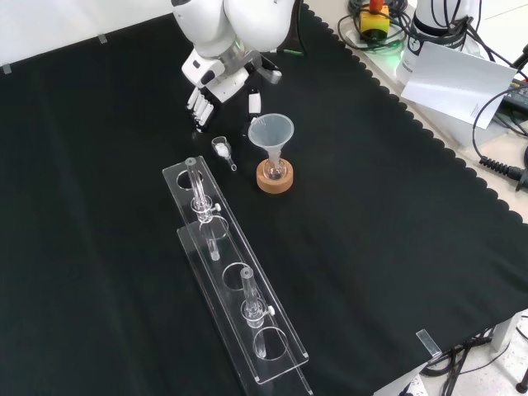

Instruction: Pick up the weighing funnel.

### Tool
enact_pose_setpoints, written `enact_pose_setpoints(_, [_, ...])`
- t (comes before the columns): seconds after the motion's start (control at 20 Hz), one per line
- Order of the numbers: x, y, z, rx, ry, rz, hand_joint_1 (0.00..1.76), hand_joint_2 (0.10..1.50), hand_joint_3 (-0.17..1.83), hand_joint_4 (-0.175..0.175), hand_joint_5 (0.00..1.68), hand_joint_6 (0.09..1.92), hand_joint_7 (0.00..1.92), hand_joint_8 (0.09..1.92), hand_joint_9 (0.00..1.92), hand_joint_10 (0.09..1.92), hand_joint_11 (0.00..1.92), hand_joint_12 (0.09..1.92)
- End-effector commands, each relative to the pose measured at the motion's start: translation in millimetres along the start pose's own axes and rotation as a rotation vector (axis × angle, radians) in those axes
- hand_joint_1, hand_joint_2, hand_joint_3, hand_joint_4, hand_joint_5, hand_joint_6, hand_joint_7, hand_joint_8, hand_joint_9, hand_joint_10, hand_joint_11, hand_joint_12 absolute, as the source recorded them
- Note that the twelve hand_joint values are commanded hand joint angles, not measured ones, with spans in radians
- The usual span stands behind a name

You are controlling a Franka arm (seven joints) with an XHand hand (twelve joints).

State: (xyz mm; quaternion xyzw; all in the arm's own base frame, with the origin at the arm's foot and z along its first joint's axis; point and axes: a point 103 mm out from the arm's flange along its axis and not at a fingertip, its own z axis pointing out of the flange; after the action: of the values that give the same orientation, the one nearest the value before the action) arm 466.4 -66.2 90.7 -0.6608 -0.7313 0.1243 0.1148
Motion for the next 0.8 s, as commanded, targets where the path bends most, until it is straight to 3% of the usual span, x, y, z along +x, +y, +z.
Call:
enact_pose_setpoints(0.05, [0, 3, 2, 0.001, -0.013, 0.007, 0.85, 0.65, 0.56, -0.062, 0.58, 0.09, 0.43, 0.73, 0.59, 0.6, 0.42, 1.29])
enact_pose_setpoints(0.8, [-10, 13, 16, 0.019, -0.012, 0.01, 0.85, 0.65, 0.56, -0.057, 0.61, 0.12, 0.45, 0.72, 0.61, 0.61, 0.45, 1.29])
